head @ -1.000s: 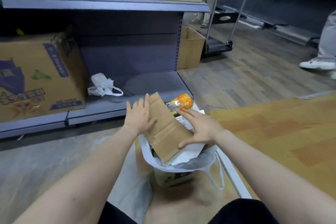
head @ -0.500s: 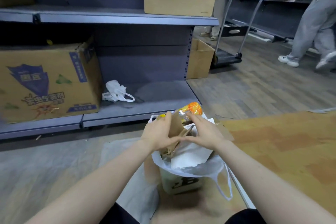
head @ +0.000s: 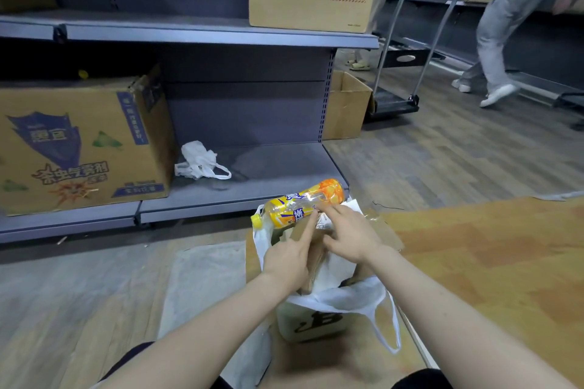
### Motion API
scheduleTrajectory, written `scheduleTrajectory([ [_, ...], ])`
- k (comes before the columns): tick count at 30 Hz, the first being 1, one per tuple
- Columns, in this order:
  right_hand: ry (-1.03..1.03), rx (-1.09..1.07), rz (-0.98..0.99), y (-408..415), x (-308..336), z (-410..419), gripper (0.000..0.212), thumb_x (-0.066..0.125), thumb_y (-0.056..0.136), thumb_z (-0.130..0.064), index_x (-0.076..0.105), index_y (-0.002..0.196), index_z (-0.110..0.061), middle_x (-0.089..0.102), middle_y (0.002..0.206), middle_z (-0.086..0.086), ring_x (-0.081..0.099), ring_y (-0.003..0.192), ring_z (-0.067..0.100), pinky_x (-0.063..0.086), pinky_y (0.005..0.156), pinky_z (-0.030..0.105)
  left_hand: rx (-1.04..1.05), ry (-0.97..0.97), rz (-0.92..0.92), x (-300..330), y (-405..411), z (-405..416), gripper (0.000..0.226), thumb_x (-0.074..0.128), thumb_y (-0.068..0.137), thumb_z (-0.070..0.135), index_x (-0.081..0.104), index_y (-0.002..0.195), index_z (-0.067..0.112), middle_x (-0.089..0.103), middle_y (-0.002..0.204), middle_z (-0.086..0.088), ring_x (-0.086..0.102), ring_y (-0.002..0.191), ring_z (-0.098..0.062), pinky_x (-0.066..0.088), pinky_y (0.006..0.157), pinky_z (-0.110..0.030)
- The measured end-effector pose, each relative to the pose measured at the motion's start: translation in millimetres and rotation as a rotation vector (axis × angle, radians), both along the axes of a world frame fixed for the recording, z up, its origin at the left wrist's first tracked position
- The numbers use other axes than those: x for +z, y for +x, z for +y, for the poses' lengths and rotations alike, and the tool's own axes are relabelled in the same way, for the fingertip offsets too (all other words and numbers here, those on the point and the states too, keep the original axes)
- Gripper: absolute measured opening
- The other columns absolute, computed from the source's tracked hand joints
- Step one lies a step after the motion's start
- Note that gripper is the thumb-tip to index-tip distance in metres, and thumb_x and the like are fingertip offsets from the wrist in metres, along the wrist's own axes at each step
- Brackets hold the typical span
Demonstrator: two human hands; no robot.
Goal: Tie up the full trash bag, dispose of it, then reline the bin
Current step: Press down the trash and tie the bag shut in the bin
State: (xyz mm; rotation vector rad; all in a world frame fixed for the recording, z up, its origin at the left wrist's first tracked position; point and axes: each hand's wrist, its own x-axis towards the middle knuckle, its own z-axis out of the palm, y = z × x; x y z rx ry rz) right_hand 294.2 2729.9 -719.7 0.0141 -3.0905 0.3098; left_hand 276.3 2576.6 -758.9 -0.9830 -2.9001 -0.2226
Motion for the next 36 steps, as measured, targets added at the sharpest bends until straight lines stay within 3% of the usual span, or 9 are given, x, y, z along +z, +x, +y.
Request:
scheduleTrajectory([
  [5, 0.066, -0.308, 0.126, -1.9, -3.0, 11.6, 0.056, 0.033, 0.089, -0.028, 0.031, 0.145, -0.020, 0.023, 0.154, 0.006, 0.012, 0.146, 0.021, 0.016, 0.114, 0.045, 0.047, -0.063, -0.107, 4.6, -0.5, 1.9, 0.081, 0.036, 0.092, 0.009, -0.020, 0.148, 0.019, 0.059, 0.123, -0.011, 0.065, 0.092, -0.029, 0.039, 0.064, -0.030],
  [9, 0.067, -0.347, 0.082, -6.2, 0.0, 15.8, 0.058, 0.039, 0.098, -0.033, 0.018, 0.150, -0.023, 0.005, 0.160, 0.004, -0.002, 0.148, 0.023, 0.011, 0.116, 0.051, -0.007, -0.059, 0.003, 13.8, 7.6, -0.1, 0.088, 0.008, 0.084, 0.069, -0.016, 0.150, 0.016, 0.055, 0.133, -0.006, 0.063, 0.100, -0.028, 0.037, 0.066, -0.032],
  [12, 0.131, -0.213, 0.046, -27.4, 9.4, 9.6, 0.066, 0.045, 0.093, -0.017, 0.012, 0.151, -0.025, -0.002, 0.160, 0.000, -0.005, 0.148, 0.020, 0.009, 0.117, 0.051, 0.065, -0.060, 0.201, 31.1, 1.8, -4.0, 0.112, -0.011, 0.065, 0.073, 0.020, 0.150, 0.008, 0.066, 0.107, -0.009, 0.066, 0.089, -0.025, 0.039, 0.060, -0.030],
  [14, 0.143, -0.124, -0.004, -49.4, 15.5, -1.5, 0.073, 0.046, 0.091, -0.009, 0.009, 0.152, -0.025, -0.003, 0.160, -0.003, -0.006, 0.148, 0.019, 0.007, 0.117, 0.051, 0.135, -0.004, 0.380, 40.8, -7.7, -9.1, 0.093, 0.004, 0.073, 0.070, 0.070, 0.105, 0.012, 0.067, 0.077, -0.006, 0.065, 0.060, -0.022, 0.027, 0.046, -0.023],
  [16, 0.171, -0.036, -0.062, -70.7, 17.0, -12.9, 0.071, 0.044, 0.093, -0.012, 0.008, 0.152, -0.027, -0.001, 0.161, -0.004, -0.006, 0.148, 0.018, 0.005, 0.117, 0.052, 0.147, 0.081, 0.434, 41.4, -23.2, -17.5, 0.069, 0.023, 0.078, 0.065, 0.067, 0.055, 0.018, 0.062, 0.058, -0.003, 0.058, 0.045, -0.020, 0.018, 0.044, -0.020],
  [19, 0.204, 0.031, -0.200, -93.4, 11.8, -20.7, 0.069, 0.043, 0.095, -0.019, 0.006, 0.152, -0.032, 0.016, 0.158, -0.001, 0.004, 0.148, 0.020, 0.010, 0.115, 0.052, 0.184, 0.135, 0.382, 44.0, -47.7, -37.8, 0.060, 0.030, 0.082, 0.058, 0.063, 0.051, 0.017, 0.056, 0.054, 0.000, 0.057, 0.049, -0.021, 0.029, 0.037, -0.022],
  [26, 0.265, 0.081, -0.268, -95.6, 10.7, -19.5, 0.061, 0.060, 0.084, -0.016, 0.035, 0.138, -0.026, 0.034, 0.140, 0.007, 0.030, 0.136, 0.029, 0.018, 0.110, 0.056, 0.415, 0.198, -0.281, 11.8, -106.9, -66.6, 0.046, 0.035, 0.100, 0.039, 0.047, 0.130, 0.006, 0.051, 0.130, -0.017, 0.044, 0.124, -0.034, 0.039, 0.099, -0.039],
  [31, 0.350, 0.101, -0.220, -93.4, 18.9, -8.8, 0.053, 0.065, 0.083, -0.016, 0.036, 0.127, -0.016, 0.051, 0.128, 0.005, 0.047, 0.123, 0.026, 0.011, 0.115, 0.054, 0.489, 0.413, -0.760, -7.8, -117.0, -58.2, 0.041, 0.035, 0.102, 0.034, 0.056, 0.112, 0.000, 0.057, 0.115, -0.014, 0.053, 0.106, -0.028, 0.039, 0.074, -0.030],
  [36, 0.268, -0.028, 0.035, -88.6, 33.9, 4.2, 0.059, 0.062, 0.082, -0.051, 0.043, 0.128, -0.018, 0.051, 0.124, 0.001, 0.049, 0.120, 0.023, 0.038, 0.099, 0.036, 0.524, 0.562, -1.003, -5.0, -110.9, -49.8, 0.024, 0.050, 0.091, 0.027, 0.046, 0.071, 0.014, 0.049, 0.074, -0.003, 0.047, 0.064, -0.018, 0.035, 0.061, -0.023],
])
